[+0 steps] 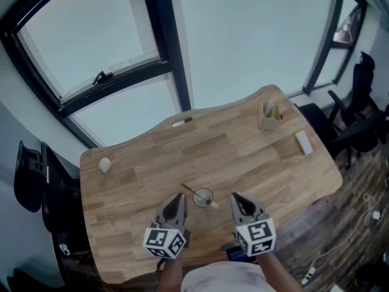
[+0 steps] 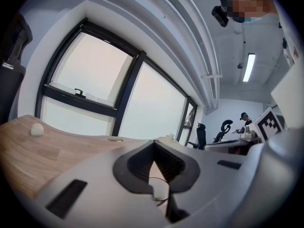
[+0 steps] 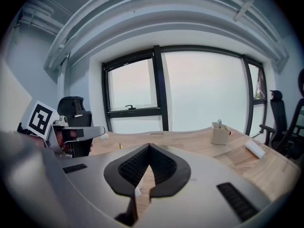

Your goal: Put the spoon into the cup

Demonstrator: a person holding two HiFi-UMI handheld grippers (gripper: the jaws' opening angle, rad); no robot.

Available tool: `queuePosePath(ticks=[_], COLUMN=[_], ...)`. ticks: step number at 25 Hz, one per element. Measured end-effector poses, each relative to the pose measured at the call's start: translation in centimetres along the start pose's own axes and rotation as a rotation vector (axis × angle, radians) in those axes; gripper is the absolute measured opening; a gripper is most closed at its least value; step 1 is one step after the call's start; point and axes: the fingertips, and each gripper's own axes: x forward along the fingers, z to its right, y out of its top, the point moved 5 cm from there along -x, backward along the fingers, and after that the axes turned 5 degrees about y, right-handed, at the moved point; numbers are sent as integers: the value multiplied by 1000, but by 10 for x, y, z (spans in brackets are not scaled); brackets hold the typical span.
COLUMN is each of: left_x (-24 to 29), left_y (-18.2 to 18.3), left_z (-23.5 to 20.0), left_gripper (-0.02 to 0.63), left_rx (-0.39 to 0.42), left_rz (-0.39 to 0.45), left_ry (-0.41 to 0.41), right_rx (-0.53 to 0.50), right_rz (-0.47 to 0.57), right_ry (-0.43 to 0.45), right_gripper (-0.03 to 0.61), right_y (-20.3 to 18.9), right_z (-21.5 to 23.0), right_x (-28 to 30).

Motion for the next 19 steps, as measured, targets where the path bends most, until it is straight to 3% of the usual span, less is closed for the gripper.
queuePosePath(ticks=[5, 10, 15, 19], left_x=[-6, -8, -5, -1], left_y=[-3, -4, -11, -13], left_z=[-8, -17, -18, -14], left_gripper=[0, 1, 0, 0], left_rx=[-17, 49, -25, -34], left_rz=[-13, -33, -78, -87], left_ry=[27, 119, 69, 31], right_rx=[10, 17, 16, 13], right_rz=[-14, -24, -24, -24], right_ry=[3, -1, 2, 0], right_gripper=[-3, -3, -3, -3], right_y=[1, 1, 1, 4], right_z=[-2, -3, -3, 2], right_x=[-2, -2, 0, 2])
